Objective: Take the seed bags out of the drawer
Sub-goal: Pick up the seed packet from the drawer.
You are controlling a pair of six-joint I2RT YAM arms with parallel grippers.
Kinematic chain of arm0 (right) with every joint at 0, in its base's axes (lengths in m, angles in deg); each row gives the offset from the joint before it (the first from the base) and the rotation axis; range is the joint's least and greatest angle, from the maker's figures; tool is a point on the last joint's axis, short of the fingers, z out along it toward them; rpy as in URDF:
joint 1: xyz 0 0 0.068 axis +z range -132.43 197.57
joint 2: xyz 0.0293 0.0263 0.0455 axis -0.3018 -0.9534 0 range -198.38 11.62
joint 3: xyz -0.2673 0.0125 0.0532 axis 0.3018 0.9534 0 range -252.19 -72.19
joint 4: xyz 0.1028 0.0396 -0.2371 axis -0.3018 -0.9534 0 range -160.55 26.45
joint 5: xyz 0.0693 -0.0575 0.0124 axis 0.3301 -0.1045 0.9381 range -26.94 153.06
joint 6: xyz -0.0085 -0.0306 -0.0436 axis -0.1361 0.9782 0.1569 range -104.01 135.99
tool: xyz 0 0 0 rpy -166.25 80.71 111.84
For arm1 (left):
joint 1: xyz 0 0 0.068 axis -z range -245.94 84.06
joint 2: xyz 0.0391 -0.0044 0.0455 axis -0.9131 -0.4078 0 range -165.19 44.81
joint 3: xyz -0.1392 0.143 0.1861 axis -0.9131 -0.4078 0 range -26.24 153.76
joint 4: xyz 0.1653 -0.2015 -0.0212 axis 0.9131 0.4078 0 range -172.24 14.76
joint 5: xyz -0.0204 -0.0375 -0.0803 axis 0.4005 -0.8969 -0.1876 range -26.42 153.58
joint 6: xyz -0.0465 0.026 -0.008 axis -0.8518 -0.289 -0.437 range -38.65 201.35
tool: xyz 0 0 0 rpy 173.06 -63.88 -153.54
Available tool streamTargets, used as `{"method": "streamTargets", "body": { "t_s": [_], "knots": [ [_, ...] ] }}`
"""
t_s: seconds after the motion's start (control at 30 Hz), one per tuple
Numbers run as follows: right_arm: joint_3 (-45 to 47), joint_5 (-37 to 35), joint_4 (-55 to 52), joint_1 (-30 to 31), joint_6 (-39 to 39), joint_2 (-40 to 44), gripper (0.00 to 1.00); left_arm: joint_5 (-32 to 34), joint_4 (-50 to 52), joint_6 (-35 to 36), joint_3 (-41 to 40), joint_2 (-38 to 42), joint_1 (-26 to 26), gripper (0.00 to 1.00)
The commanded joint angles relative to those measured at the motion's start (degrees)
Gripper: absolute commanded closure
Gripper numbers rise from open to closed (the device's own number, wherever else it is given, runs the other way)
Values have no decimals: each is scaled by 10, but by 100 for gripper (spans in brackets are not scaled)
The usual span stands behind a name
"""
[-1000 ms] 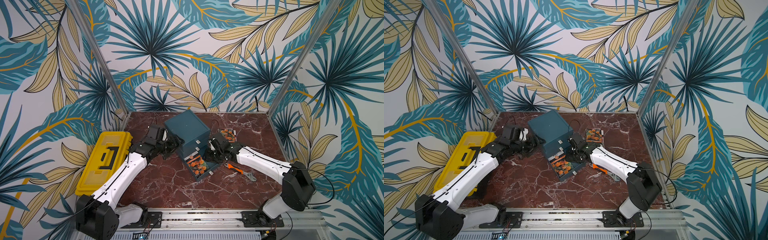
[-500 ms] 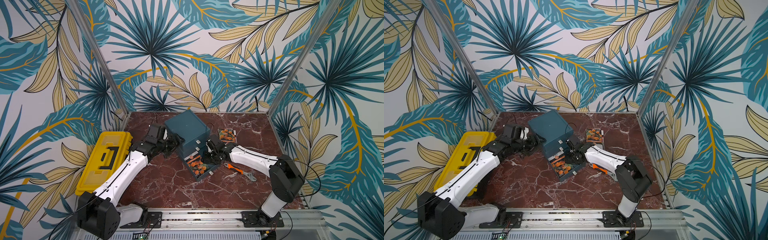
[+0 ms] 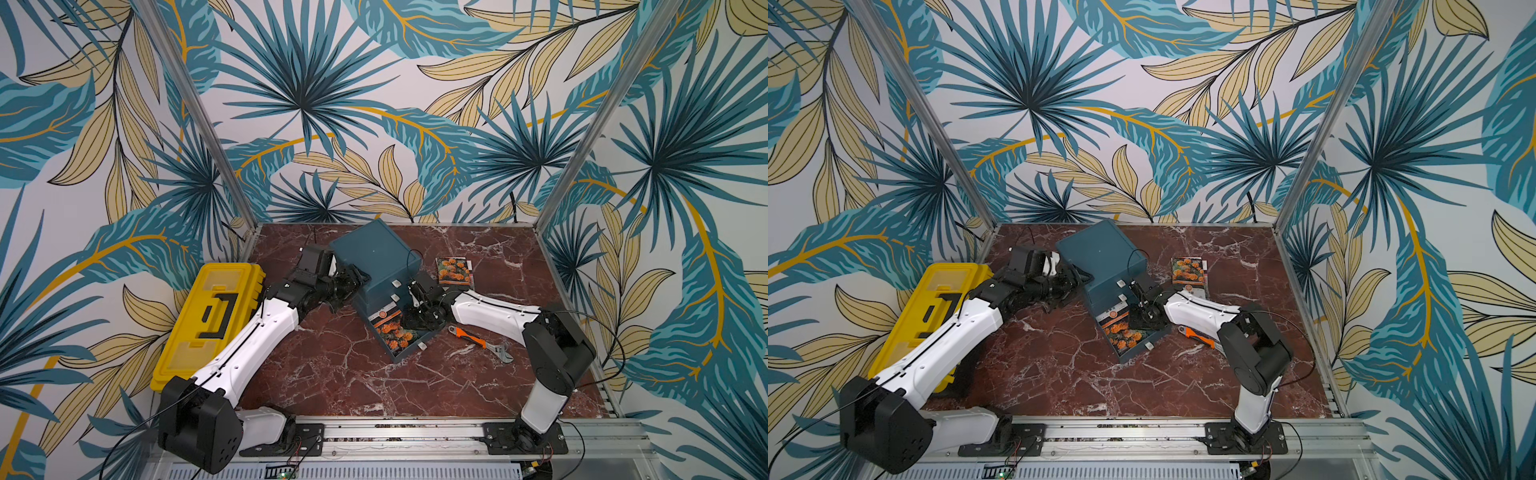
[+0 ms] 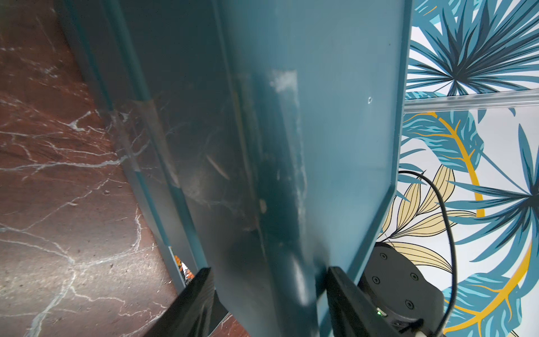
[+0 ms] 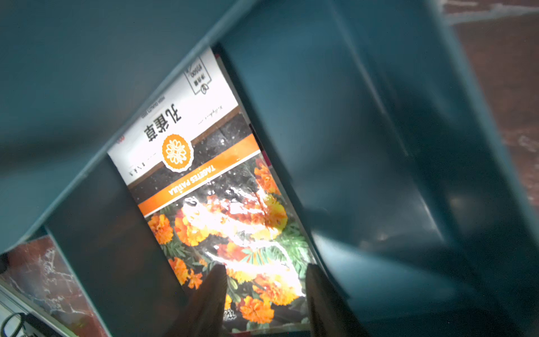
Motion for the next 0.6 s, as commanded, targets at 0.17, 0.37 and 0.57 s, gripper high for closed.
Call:
{"method": "streamTargets", "body": {
  "t_s": [0.17, 0.37, 0.57],
  "knots": [
    [2, -12, 12, -3, 20, -18, 46, 22, 8, -5, -23, -9, 1, 35],
    [4, -12, 22, -3, 28, -30, 47, 22, 18, -2, -18, -10, 1, 35],
    [6, -10, 32, -6, 29, -40, 48, 24, 23, -2, -21, -7, 1, 35]
  ]
}}
